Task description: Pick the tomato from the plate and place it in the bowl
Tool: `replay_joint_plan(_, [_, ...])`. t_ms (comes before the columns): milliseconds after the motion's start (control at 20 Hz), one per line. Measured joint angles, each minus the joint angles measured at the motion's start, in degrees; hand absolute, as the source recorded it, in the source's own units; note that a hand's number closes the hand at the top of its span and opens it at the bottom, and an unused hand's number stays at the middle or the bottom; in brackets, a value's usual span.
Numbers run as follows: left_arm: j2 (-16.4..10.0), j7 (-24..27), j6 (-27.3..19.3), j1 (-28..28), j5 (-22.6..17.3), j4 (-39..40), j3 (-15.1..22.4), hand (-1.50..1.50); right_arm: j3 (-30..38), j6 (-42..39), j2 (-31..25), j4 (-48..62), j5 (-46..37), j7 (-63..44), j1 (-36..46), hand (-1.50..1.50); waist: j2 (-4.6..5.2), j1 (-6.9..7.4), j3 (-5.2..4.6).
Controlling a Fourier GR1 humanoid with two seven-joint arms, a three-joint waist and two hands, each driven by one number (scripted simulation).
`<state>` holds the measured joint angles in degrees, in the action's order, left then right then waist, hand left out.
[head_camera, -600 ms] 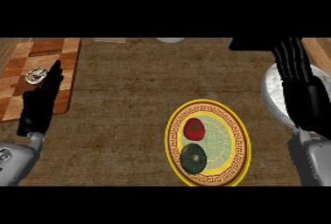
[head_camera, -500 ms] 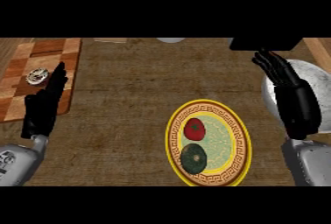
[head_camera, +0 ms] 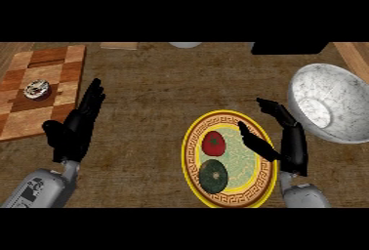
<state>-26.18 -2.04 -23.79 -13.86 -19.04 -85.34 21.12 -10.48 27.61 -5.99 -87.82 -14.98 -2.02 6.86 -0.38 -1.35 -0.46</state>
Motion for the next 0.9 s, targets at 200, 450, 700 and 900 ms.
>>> replay_joint_plan(200, [2.1,0.9,0.3,0.6,-0.2,-0.5,0.9,0.0,-9.4,16.6,3.7,-2.9,-4.7,2.1,-3.7,-1.5,-0.03,0.69,0.27])
replay_joint_plan(450, [2.8,2.5,1.7,0.8,-0.4,0.7,0.2,0.0,-18.9,28.8,5.2,-5.2,-19.2,-6.8,-5.6,-1.5,0.05,0.74,0.22])
replay_joint_plan(700, [3.7,3.0,1.4,2.1,0.2,0.1,0.4,0.0,-18.0,25.4,5.7,-7.7,-33.5,-23.0,-5.8,-1.5,-0.03,0.5,0.13])
replay_joint_plan(900, [3.5,2.6,2.0,2.8,0.2,-0.7,0.2,0.0,-18.0,17.5,5.9,-13.1,-41.0,-37.9,-4.1,-1.5,-0.06,0.65,0.17])
